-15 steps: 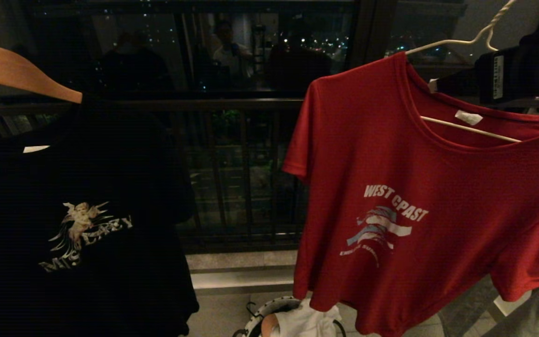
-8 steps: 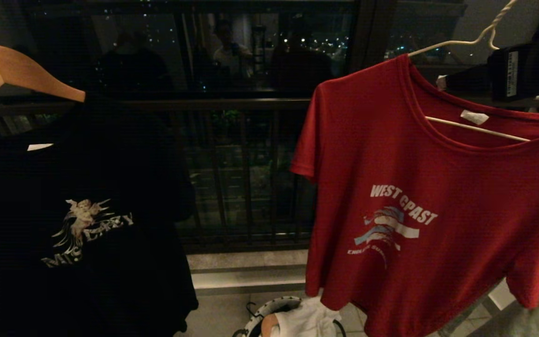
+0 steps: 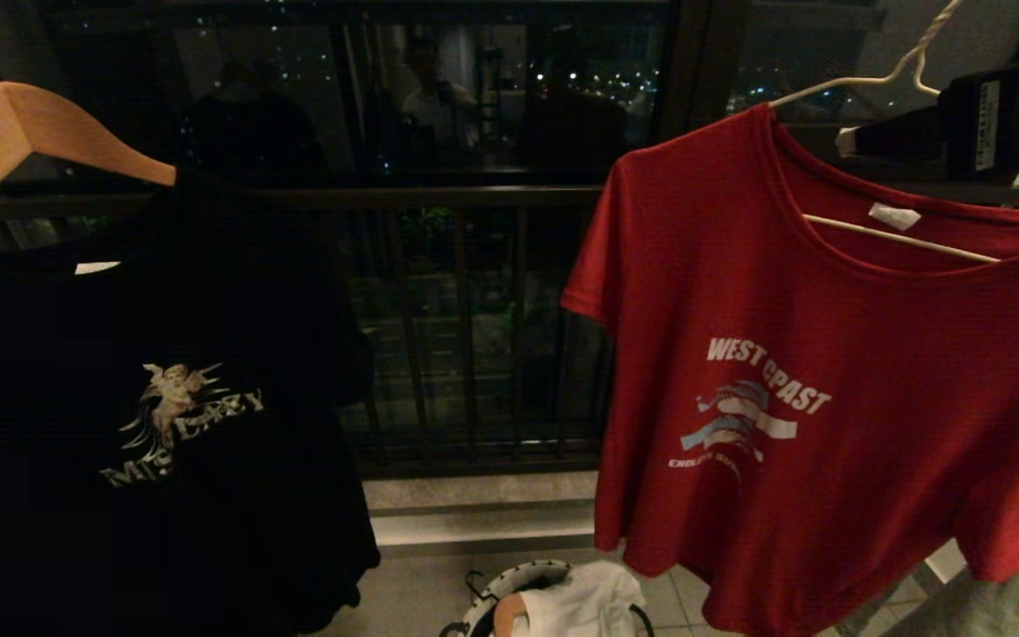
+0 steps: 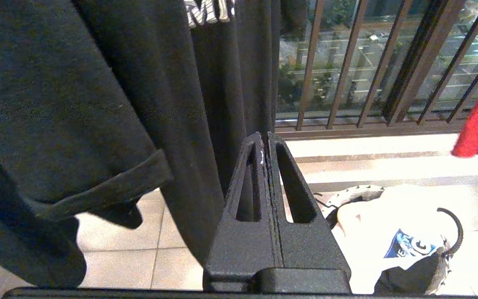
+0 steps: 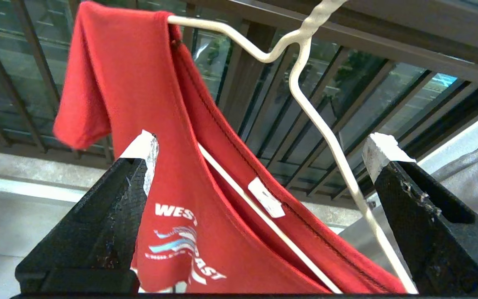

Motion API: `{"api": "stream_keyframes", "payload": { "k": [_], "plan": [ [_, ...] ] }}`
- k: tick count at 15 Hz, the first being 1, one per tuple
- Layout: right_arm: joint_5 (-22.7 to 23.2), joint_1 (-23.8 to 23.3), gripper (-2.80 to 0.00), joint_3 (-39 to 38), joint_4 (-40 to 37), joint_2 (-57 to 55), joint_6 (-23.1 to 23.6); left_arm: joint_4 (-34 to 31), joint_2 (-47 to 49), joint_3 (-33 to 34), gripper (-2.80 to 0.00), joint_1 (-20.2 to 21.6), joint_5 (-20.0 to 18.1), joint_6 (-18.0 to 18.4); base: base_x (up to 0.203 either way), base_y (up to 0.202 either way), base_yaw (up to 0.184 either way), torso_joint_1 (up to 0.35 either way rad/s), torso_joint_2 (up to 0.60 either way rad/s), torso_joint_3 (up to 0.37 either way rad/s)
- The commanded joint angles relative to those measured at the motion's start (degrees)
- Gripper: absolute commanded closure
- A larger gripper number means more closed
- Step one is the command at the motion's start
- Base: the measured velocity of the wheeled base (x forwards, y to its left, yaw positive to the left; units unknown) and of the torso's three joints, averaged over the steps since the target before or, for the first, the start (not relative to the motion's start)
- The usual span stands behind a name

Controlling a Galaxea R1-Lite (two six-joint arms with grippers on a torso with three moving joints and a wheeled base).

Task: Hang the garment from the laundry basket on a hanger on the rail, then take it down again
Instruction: Take the clothes off the clothes rack

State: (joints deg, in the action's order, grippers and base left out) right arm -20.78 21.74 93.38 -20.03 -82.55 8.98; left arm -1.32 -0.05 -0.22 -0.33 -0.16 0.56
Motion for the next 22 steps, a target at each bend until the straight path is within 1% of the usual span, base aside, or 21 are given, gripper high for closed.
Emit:
{"api": "stream_keyframes", "payload": {
  "k": [1, 3, 4, 6, 8, 11, 13, 14, 15, 22],
  "plan": [
    [-0.1, -0.7, -2.8, 0.3, 0.0, -0.9, 0.1, 0.0, 0.0, 0.0, 0.0, 0.0, 0.0, 0.0, 0.0, 0.0, 0.0, 0.0, 0.0, 0.0],
    [1.4, -2.2, -2.8, 0.7, 0.1, -1.3, 0.1, 0.0, 0.0, 0.0, 0.0, 0.0, 0.0, 0.1, 0.0, 0.0, 0.0, 0.0, 0.0, 0.0],
    [3.3, -3.2, -2.8, 0.7, 0.1, -1.2, -0.1, 0.0, 0.0, 0.0, 0.0, 0.0, 0.0, 0.0, 0.0, 0.0, 0.0, 0.0, 0.0, 0.0],
    [9.7, -5.6, -2.8, 0.7, 0.0, -0.6, -0.5, 0.0, 0.0, 0.0, 0.0, 0.0, 0.0, 0.0, 0.0, 0.0, 0.0, 0.0, 0.0, 0.0],
    [18.0, -9.4, -2.8, 0.8, 0.0, 0.1, -1.6, 0.0, 0.0, 0.0, 0.0, 0.0, 0.0, 0.0, 0.0, 0.0, 0.0, 0.0, 0.0, 0.0],
    [25.2, -13.1, -2.8, 0.8, 0.0, 0.2, -3.7, 0.0, 0.0, 0.0, 0.0, 0.0, 0.0, 0.0, 0.0, 0.0, 0.0, 0.0, 0.0, 0.0],
    [28.9, -15.2, -2.8, 0.8, 0.0, -0.1, -4.0, 0.0, 0.0, 0.0, 0.0, 0.0, 0.0, 0.1, 0.0, 0.0, 0.0, 0.0, 0.0, 0.0],
    [30.1, -15.8, -2.8, 0.8, 0.0, -0.4, -4.0, 0.0, 0.0, 0.0, 0.0, 0.0, 0.0, 0.0, 0.0, 0.0, 0.0, 0.0, 0.0, 0.0],
    [30.2, -16.0, -2.8, 0.7, 0.0, -0.8, -3.9, 0.0, 0.0, 0.0, 0.0, 0.0, 0.0, 0.0, 0.0, 0.0, 0.0, 0.0, 0.0, 0.0],
    [29.9, -16.1, -2.8, 1.0, 0.2, -3.7, -3.6, 0.0, 0.0, 0.0, 0.0, 0.0, 0.0, 0.1, 0.0, 0.0, 0.0, 0.0, 0.0, 0.0]
  ]
}}
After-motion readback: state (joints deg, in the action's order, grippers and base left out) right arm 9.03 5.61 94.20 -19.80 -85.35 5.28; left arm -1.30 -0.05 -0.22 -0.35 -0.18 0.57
